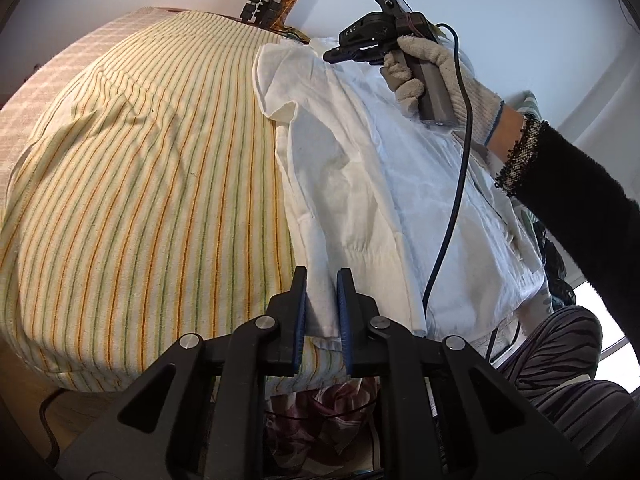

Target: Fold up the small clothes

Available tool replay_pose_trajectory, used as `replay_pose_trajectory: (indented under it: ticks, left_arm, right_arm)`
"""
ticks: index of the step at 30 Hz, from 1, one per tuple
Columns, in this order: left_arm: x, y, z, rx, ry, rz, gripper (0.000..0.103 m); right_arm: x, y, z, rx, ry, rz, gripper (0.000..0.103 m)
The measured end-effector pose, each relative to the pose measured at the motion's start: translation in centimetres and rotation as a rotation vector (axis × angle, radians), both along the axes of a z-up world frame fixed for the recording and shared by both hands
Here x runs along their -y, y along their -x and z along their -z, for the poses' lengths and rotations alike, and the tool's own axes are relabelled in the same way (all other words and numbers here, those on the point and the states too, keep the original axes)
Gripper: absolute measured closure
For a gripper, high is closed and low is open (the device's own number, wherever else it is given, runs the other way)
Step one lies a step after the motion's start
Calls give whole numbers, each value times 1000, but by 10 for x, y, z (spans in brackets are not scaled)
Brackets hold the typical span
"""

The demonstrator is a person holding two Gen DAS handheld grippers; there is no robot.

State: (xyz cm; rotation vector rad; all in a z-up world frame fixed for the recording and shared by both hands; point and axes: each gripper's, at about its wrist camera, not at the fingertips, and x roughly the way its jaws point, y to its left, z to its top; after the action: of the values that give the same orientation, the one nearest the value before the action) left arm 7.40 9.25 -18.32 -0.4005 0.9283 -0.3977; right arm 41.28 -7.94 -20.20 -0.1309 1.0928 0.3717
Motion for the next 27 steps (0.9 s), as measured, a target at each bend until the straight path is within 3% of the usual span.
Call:
replay_pose_trajectory:
  ticks: [3, 6, 8, 11, 17, 18, 20, 24, 27]
  left_arm:
    - [4, 4, -4, 9, -27, -7, 91]
    - [0, 9, -7, 17, -38, -33, 88]
    - [-5, 11, -7, 16, -31, -55, 70]
    - [-8, 7, -1, -11, -17, -77, 69]
    - [7, -4, 10, -45, 17, -14, 70]
    - [9, -4, 9, -34, 13, -15, 72]
    - [9, -5, 9, -38, 2, -14, 92]
    - [13, -2, 6, -24, 7, -4, 95]
    - [25, -1, 0, 4, -30, 10, 96]
  right_arm:
    - [1, 21, -16, 12, -8, -62, 71]
    - [4, 57, -32, 3, -68, -149, 70]
    - [6, 85, -38, -36, -148, -238, 70]
    - [3, 126, -34, -100, -195, -383, 70]
    - [-18, 178, -5, -130, -90, -529, 71]
    - [-19, 182, 0, -133, -60, -530, 71]
    - [-12, 186, 6, -140, -18, -516, 71]
    - [7, 183, 15, -126, 146, -438, 71]
    - [14, 178, 7, -132, 162, -406, 71]
